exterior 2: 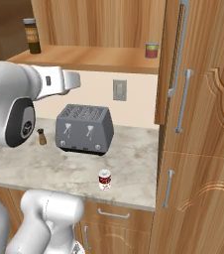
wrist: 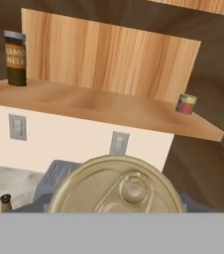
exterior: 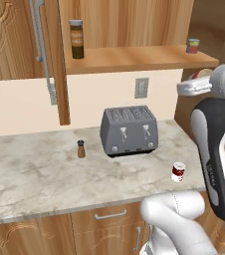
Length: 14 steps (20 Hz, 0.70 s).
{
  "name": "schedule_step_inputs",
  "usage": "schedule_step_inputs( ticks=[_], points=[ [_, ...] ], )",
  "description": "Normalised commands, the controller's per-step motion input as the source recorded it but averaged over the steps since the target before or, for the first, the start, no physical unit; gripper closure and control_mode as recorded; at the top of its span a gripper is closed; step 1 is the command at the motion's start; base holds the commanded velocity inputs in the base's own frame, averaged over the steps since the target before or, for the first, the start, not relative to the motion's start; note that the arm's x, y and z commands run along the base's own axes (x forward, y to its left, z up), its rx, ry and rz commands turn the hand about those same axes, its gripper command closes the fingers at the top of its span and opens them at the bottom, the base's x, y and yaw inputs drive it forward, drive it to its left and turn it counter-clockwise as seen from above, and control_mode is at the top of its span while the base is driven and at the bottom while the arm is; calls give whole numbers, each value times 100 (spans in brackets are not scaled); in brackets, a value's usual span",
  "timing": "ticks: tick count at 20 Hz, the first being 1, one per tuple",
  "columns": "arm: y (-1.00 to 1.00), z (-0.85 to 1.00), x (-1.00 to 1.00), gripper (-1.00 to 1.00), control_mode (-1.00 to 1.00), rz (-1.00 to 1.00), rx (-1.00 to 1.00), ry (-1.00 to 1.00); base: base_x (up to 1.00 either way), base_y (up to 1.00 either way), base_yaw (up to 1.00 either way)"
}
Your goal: Pick the cans from the counter and place them in their designated side in the cabinet.
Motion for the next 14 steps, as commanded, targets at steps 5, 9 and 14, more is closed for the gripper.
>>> schedule_step_inputs(
  ticks=[5, 9, 14],
  points=[
    [-9, 27, 13, 100, -100, 0, 0, 0, 0, 0, 0],
    [-11, 19, 22, 100, -100, 0, -1, 0, 0, 0, 0],
    [-13, 5, 27, 100, -100, 0, 0, 0, 0, 0, 0]
  ],
)
